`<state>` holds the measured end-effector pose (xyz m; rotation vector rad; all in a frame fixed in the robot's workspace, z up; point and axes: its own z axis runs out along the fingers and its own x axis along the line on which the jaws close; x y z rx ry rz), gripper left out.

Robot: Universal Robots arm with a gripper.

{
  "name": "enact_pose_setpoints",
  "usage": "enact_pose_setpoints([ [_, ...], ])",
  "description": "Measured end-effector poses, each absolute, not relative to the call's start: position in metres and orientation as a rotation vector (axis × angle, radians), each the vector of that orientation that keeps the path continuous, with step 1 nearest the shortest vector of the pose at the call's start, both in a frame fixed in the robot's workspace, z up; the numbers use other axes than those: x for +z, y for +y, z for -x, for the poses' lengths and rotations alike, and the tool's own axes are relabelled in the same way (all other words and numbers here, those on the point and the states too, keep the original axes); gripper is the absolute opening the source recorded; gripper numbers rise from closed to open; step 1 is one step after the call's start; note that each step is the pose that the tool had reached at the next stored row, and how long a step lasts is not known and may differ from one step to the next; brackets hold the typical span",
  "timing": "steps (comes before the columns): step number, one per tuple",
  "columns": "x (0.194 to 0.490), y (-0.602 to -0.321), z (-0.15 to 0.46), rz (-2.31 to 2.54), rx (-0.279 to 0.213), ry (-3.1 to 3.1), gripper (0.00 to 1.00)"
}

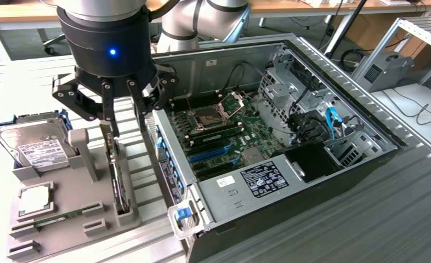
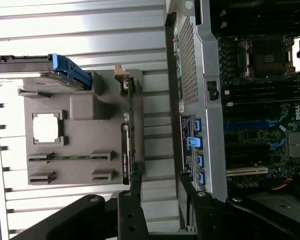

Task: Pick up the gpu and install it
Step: 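Pick up the gpu and move the gpu toward the slot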

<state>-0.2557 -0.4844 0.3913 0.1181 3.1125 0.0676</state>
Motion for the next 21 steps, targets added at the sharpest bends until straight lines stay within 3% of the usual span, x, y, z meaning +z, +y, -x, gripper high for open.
enact_pose_setpoints([
  [21,0.3835,-0.4844,0.2654,-0.118,0.068,3.113,0.42],
])
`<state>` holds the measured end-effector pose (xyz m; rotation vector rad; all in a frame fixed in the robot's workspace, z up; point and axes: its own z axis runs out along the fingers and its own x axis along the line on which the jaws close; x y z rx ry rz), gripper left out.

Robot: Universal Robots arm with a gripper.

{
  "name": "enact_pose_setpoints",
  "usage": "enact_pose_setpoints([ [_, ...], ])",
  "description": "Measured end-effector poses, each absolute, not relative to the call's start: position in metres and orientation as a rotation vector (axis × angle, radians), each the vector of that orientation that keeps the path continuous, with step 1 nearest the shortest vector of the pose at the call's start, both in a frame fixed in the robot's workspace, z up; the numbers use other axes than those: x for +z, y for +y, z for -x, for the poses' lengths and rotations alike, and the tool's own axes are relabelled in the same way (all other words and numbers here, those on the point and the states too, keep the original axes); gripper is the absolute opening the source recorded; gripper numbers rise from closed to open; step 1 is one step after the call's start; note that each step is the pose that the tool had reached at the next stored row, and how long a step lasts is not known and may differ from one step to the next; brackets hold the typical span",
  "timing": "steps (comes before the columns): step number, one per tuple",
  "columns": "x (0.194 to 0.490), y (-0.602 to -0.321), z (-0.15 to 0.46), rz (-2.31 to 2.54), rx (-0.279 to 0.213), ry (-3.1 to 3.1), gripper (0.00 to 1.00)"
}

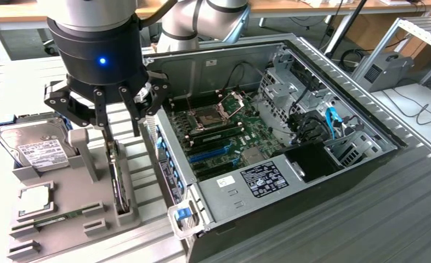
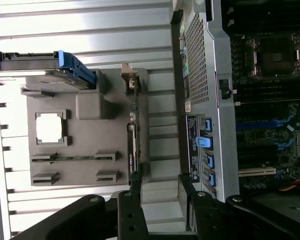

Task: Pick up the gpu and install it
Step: 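Pick up the gpu and move the gpu toward the slot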

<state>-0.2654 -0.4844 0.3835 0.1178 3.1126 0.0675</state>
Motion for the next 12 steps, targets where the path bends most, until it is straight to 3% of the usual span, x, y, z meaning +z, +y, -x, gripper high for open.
enact_pose_setpoints([
  [12,0.3793,-0.4844,0.2662,-0.118,0.068,3.112,0.42],
])
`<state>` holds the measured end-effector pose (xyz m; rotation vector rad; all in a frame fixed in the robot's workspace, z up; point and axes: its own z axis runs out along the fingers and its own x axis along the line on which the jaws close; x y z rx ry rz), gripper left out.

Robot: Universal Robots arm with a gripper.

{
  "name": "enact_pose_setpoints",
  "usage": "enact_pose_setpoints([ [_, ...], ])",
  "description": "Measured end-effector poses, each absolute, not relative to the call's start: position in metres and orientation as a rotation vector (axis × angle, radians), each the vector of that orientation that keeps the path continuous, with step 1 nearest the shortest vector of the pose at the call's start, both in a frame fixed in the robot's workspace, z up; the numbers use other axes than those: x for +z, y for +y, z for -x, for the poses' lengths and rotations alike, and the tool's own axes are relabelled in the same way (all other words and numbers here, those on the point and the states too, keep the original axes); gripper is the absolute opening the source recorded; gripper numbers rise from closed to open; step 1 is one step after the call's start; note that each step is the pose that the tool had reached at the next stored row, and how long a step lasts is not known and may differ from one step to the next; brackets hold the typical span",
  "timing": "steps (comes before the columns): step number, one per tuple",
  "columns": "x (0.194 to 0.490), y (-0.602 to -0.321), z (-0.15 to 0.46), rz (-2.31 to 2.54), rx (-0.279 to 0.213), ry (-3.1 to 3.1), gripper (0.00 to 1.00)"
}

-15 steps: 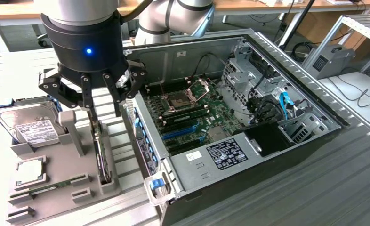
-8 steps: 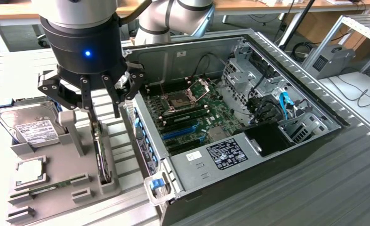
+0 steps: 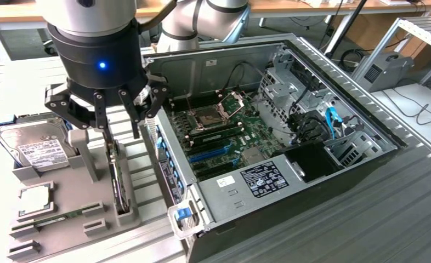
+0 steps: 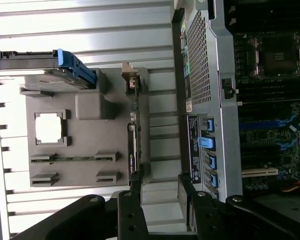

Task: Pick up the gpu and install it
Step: 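Pick up the gpu and move the gpu toward the slot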

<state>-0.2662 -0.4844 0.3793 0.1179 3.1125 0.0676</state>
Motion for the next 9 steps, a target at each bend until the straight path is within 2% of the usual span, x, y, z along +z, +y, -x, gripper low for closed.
enact_pose_setpoints([
  [9,0.376,-0.4844,0.2664,-0.118,0.068,3.113,0.42],
])
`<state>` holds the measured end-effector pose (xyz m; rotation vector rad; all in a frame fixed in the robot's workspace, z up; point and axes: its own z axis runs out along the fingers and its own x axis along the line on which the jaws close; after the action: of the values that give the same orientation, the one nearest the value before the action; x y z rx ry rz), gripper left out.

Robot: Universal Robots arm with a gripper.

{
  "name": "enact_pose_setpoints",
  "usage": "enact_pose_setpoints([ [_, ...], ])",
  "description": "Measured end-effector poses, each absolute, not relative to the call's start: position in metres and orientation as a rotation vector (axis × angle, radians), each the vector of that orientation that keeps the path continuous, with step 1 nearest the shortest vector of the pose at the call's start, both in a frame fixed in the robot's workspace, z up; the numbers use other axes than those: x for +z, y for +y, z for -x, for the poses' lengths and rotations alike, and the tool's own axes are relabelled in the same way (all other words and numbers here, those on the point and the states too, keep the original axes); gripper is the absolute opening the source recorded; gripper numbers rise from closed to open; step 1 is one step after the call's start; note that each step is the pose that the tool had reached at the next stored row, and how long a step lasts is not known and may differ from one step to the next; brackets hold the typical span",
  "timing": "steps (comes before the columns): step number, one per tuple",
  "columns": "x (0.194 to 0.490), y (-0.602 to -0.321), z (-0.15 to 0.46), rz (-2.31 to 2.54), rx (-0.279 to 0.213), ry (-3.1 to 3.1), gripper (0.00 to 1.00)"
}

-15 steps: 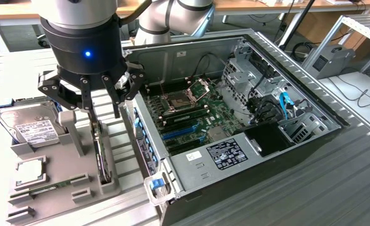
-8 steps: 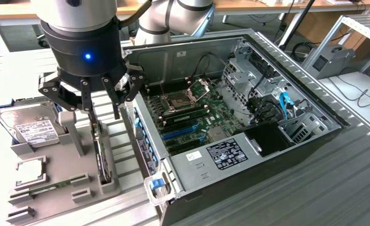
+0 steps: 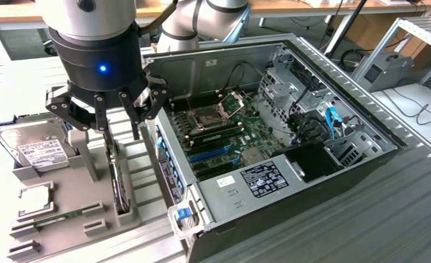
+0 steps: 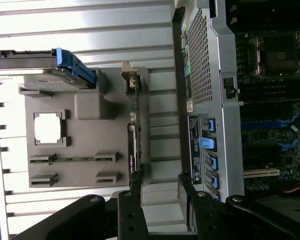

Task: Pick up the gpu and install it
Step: 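Pick up the gpu and move the gpu toward the slot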

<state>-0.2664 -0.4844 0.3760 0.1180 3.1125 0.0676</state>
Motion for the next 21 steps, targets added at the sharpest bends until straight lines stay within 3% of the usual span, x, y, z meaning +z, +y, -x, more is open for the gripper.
enact_pose_setpoints([
  [14,0.369,-0.484,0.267,-0.118,0.068,3.113,0.42],
  [21,0.337,-0.484,0.267,-0.118,0.068,3.113,0.42],
])
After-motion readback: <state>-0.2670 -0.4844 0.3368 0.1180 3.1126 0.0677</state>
